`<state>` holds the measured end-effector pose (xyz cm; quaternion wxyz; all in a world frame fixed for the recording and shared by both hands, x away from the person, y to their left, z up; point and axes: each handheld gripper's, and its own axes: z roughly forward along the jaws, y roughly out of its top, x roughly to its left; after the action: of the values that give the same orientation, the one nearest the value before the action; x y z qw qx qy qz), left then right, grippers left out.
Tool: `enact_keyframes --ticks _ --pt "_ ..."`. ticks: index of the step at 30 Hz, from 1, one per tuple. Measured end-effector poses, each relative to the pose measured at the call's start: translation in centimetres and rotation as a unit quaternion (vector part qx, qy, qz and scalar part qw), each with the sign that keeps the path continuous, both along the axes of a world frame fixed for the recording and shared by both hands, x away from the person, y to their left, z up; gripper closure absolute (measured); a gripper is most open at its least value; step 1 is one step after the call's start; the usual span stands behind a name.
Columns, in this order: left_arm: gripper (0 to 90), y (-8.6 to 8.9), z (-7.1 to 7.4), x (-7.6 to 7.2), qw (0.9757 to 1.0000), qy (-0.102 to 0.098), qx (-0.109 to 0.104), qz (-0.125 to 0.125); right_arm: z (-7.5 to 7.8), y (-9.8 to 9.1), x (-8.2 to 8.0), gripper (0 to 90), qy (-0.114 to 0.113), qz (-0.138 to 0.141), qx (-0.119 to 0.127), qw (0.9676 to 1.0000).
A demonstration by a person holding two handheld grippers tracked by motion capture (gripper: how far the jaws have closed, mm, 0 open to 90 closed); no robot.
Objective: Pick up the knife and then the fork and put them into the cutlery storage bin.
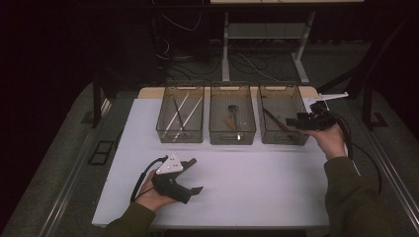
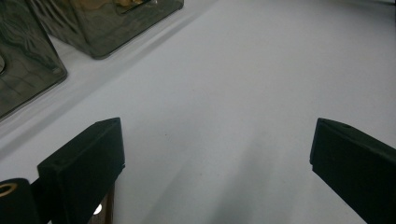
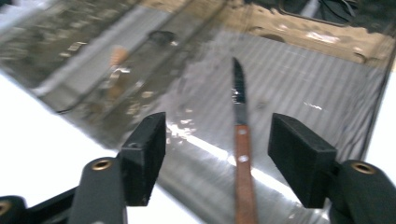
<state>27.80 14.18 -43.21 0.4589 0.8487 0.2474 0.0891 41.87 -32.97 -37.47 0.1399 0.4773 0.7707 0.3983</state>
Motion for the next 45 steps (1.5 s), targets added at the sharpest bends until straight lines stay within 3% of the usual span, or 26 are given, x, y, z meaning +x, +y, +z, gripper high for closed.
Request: enact_keyframes --ticks 2,6,16,24,30,35,40,45 --pt "2.4 0.0 0.0 0.0 1.0 0.0 0.002 -0.001 0.2 0.0 -1.0 32.6 -0.011 0.01 0.01 0.9998" --pt "4.2 0.0 0.0 0.1 1.0 0.004 0.005 0.002 0.4 0.4 -3.1 26.9 -0.03 0.023 0.003 0.9993" --pt "13.5 0.4 0.5 0.2 0.9998 0.008 0.007 0.017 -1.0 1.9 -7.6 19.3 -0.059 0.054 0.024 0.9965" --pt "19.8 1.0 0.9 0.6 0.999 0.017 0.013 0.04 -2.9 2.9 -10.9 18.4 -0.07 0.068 0.035 0.9946" --pt "30.1 1.7 1.3 0.9 0.9982 0.012 0.011 0.057 -4.6 3.3 -12.8 18.3 -0.066 0.089 0.022 0.9936" --pt "41.6 2.3 1.3 1.4 0.9966 0.017 0.025 0.077 -5.4 3.5 -14.0 18.3 -0.061 0.092 0.026 0.9936" --pt "54.1 3.3 0.7 2.0 0.994 0.026 0.063 0.085 -5.9 3.7 -15.1 18.3 -0.055 0.1 0.029 0.993" --pt "63.3 4.5 0.2 2.5 0.9913 0.046 0.087 0.087 -6.2 4.0 -15.9 18.3 -0.051 0.112 0.024 0.9921"
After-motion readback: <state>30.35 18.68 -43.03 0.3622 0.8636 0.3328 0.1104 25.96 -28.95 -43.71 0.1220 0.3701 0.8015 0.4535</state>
